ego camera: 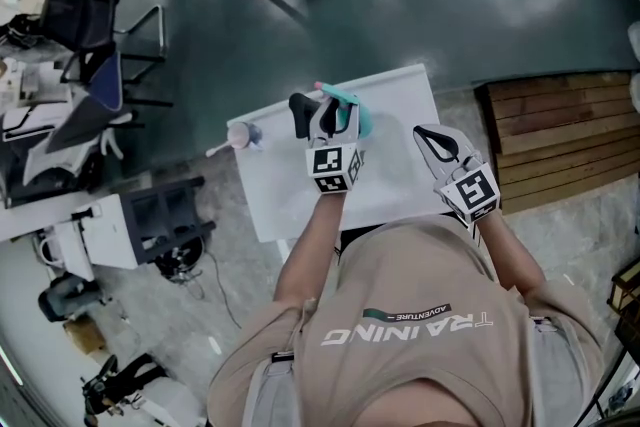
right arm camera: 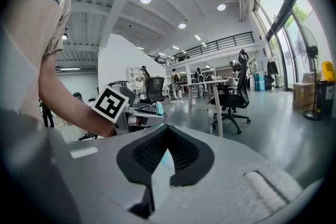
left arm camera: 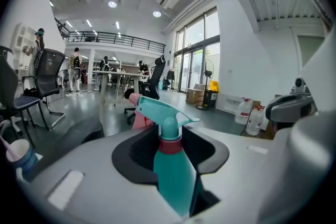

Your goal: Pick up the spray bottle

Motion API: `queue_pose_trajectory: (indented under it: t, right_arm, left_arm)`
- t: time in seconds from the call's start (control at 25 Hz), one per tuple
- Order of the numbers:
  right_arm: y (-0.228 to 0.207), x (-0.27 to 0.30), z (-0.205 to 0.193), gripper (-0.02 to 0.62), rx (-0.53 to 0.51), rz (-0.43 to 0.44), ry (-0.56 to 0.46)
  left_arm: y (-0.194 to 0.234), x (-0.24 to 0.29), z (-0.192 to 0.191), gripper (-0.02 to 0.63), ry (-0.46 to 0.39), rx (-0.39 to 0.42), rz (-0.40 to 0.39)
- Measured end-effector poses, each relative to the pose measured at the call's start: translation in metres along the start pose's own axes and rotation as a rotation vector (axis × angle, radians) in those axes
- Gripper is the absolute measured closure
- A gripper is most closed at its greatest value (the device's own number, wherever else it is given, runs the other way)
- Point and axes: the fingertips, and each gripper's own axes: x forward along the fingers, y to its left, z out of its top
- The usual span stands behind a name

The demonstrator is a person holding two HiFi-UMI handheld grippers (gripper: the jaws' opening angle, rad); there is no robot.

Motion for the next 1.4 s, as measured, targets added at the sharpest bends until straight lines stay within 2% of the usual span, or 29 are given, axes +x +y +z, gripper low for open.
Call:
queue_pose_trajectory:
  t: [0.36, 0.64, 1.0, 1.4]
  right_arm:
    - [0.015, -0.007, 0.01, 0.594, -0.01, -0.062, -0.001]
    - [0.039, -0.007, 0.03, 0.594, -0.04, -0.098, -0.046]
    - [0.068, -0.005, 0.047, 0.594, -0.069, -0.114, -0.088]
    - [0.078, 0.005, 0.072, 0.594, -0.079, -0.103, -0.116]
  left_arm:
    - [-0.02, -0.043, 0.028, 0.449, -0.066, -0.041, -0.085]
    - [-0.022, -0.089, 0.041, 0.449, -0.095, -0.028, -0.123]
    - [-0.009, -0.136, 0.048, 0.449, -0.126, -0.018, -0.132]
    - [0.02, -0.175, 0.059, 0.449, -0.163, -0.025, -0.08]
